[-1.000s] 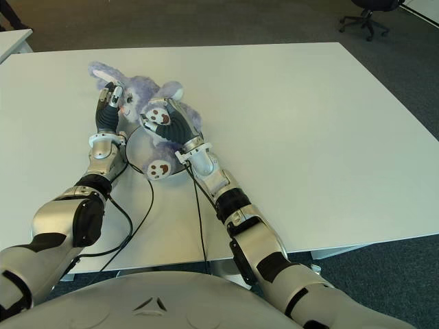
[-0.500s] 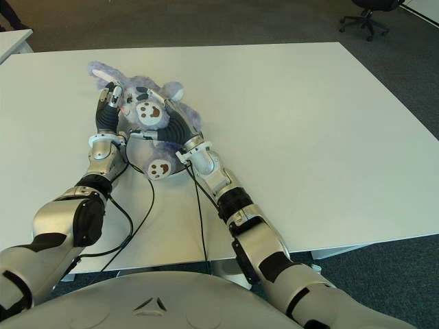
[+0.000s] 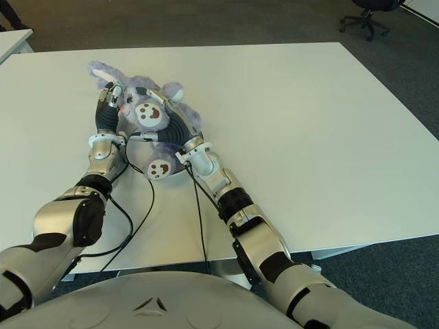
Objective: Put the doll into the plate.
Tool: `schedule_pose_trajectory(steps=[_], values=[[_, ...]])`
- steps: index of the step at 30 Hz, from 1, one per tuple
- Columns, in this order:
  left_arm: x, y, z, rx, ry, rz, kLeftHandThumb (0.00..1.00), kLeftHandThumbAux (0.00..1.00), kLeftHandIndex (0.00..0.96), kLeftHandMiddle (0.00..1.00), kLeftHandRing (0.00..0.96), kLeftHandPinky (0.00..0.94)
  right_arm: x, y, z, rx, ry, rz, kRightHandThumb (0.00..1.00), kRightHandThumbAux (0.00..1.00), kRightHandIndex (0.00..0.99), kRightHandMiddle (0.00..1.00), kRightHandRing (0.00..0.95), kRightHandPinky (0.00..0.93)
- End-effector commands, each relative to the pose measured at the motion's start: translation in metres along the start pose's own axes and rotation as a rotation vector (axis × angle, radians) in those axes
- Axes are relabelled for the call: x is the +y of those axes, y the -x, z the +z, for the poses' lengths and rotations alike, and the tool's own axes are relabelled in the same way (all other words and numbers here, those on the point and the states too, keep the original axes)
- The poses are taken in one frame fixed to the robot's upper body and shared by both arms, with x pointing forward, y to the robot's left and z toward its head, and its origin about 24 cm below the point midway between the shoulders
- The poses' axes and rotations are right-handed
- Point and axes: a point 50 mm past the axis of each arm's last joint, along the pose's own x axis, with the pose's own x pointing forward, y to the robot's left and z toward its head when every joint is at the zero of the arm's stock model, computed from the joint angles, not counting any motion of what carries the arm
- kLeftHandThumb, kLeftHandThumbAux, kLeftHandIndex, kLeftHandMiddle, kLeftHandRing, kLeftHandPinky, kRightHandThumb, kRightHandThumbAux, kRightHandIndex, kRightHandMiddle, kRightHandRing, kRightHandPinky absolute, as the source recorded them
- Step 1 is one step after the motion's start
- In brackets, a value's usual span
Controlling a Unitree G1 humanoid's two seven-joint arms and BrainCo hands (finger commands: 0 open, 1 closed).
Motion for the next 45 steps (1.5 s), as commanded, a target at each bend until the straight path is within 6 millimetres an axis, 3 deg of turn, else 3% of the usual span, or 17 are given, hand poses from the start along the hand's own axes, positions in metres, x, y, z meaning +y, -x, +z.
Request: schedule_pose_trajectory(steps=[1, 7, 26, 40, 45], values=[[0.005, 0.043, -0.06, 0.236, -0.038, 0.003, 0.0, 0.345, 0.0, 0.127, 0.149, 0.055, 0.017, 0.026, -0.026, 0.151, 0.003, 0.062, 0.012, 0.448, 0.036, 0.1, 0.107, 0.091], [0.005, 0.043, -0.06, 0.24, -0.048, 0.002, 0.0, 0.343, 0.0, 0.104, 0.13, 0.061, 0.017, 0.026, -0.024, 0.132, -0.008, 0.044, 0.006, 0.435, 0.004, 0.05, 0.049, 0.034], [0.006, 0.044, -0.063, 0.26, -0.063, 0.011, 0.0, 0.364, 0.0, 0.064, 0.061, 0.05, 0.016, 0.026, -0.021, 0.09, -0.047, -0.04, 0.004, 0.364, 0.0, 0.0, 0.015, 0.075], [0.006, 0.045, -0.064, 0.266, -0.064, 0.014, 0.0, 0.349, 0.0, 0.073, 0.071, 0.064, 0.003, 0.023, -0.013, 0.004, -0.081, -0.158, 0.036, 0.402, 0.0, 0.0, 0.004, 0.057], [0.005, 0.046, -0.065, 0.27, -0.061, 0.019, 0.0, 0.365, 0.0, 0.072, 0.066, 0.047, -0.005, 0.023, -0.006, -0.05, -0.11, -0.194, 0.083, 0.419, 0.0, 0.0, 0.0, 0.0]])
